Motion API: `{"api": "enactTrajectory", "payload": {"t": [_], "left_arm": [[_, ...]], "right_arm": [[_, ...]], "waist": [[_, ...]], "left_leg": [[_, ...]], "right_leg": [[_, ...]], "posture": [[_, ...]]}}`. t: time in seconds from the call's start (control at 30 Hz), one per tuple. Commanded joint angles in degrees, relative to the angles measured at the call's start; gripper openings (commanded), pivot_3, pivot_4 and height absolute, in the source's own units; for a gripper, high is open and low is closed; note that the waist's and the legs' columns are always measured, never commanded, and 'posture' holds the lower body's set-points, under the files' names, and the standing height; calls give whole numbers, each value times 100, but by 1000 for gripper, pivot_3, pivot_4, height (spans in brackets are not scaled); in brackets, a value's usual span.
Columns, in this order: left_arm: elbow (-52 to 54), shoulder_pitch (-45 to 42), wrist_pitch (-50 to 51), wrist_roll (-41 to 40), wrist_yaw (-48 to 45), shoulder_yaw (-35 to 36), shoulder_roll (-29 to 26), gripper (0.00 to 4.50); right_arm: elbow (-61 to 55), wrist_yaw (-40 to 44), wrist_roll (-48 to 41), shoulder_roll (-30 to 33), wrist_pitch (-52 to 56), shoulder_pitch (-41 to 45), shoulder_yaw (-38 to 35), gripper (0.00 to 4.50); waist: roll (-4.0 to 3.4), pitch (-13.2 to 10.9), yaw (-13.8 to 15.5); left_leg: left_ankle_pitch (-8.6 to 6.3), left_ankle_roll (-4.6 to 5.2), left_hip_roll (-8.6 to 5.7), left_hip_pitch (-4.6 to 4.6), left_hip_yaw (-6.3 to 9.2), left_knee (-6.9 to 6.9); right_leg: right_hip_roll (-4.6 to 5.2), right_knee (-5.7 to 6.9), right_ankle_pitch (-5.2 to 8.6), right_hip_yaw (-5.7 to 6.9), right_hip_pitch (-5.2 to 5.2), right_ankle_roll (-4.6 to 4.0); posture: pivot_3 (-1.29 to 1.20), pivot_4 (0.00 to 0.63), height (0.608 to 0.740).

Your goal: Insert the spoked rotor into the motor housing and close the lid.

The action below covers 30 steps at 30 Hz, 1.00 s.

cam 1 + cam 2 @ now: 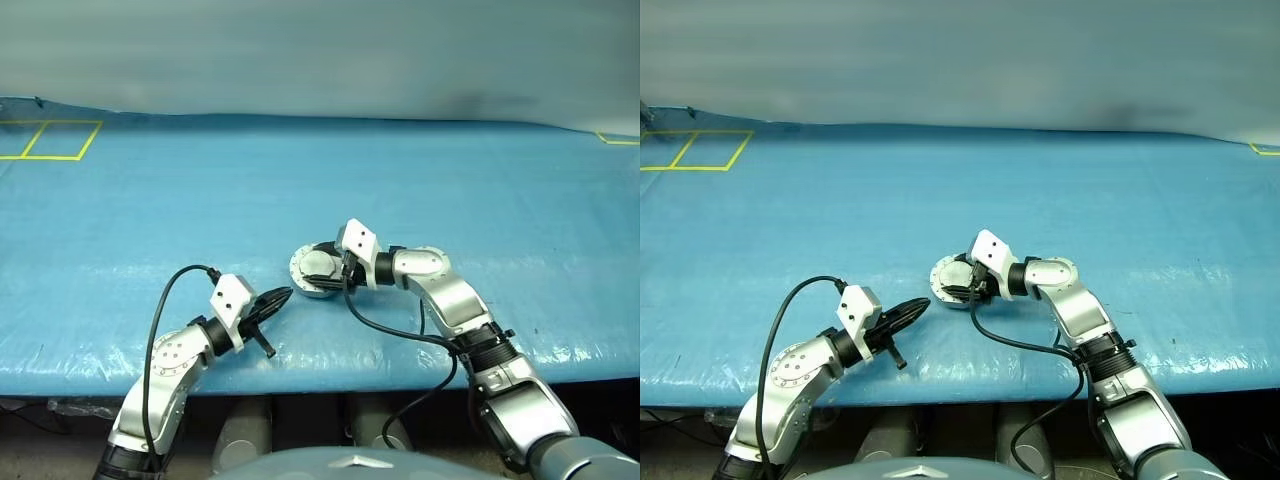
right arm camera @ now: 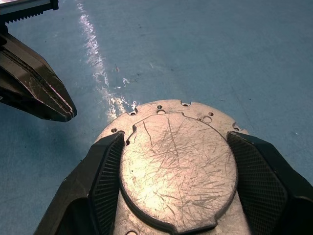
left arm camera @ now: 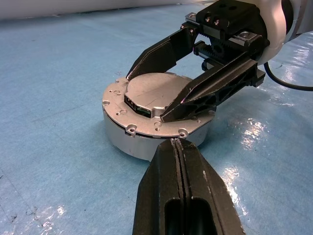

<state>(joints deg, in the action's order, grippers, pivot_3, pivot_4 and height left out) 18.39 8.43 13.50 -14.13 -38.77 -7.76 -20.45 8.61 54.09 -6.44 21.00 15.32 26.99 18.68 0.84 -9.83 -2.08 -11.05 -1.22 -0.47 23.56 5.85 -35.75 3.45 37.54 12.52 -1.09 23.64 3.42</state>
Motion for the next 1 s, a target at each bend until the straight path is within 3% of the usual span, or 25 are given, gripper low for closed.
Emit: {"api": "enactTrajectory", "payload": {"t": [0.03,0.23,0.43,0.83,1.0], "left_arm": [[95,-12,-45,-73,7,-44,16,0],[88,-24,-43,-73,4,-41,-1,0],[67,-54,-41,-77,-30,-53,-17,0],[60,-91,-29,-71,-15,-66,-5,0],[155,-127,220,-148,405,123,200,0]], "right_arm": [[200,16,177,31,51,12,116,3038],[268,-68,133,-92,49,50,-2,3038],[283,-259,148,-116,1079,265,-36,3038],[410,31,351,84,137,348,154,3038],[461,-54,262,-16,199,256,85,3038]], "waist": [[0,0,0],[-1,1,-4],[-3,2,0],[-4,3,0],[-4,3,1]], "left_leg": [[0,0,0,-1,0,0],[0,0,1,-5,0,-1],[0,0,1,-10,1,-4],[0,-1,0,-6,0,-7],[0,-1,0,-6,0,-6]], "right_leg": [[0,0,0,0,-1,0],[-1,1,0,0,-4,0],[-1,6,0,0,-8,-1],[2,7,0,0,-4,0],[3,4,0,0,-5,0]], "posture": [[0,150,740],[0,150,740],[0,150,740],[0,150,740],[0,150,740]]}}
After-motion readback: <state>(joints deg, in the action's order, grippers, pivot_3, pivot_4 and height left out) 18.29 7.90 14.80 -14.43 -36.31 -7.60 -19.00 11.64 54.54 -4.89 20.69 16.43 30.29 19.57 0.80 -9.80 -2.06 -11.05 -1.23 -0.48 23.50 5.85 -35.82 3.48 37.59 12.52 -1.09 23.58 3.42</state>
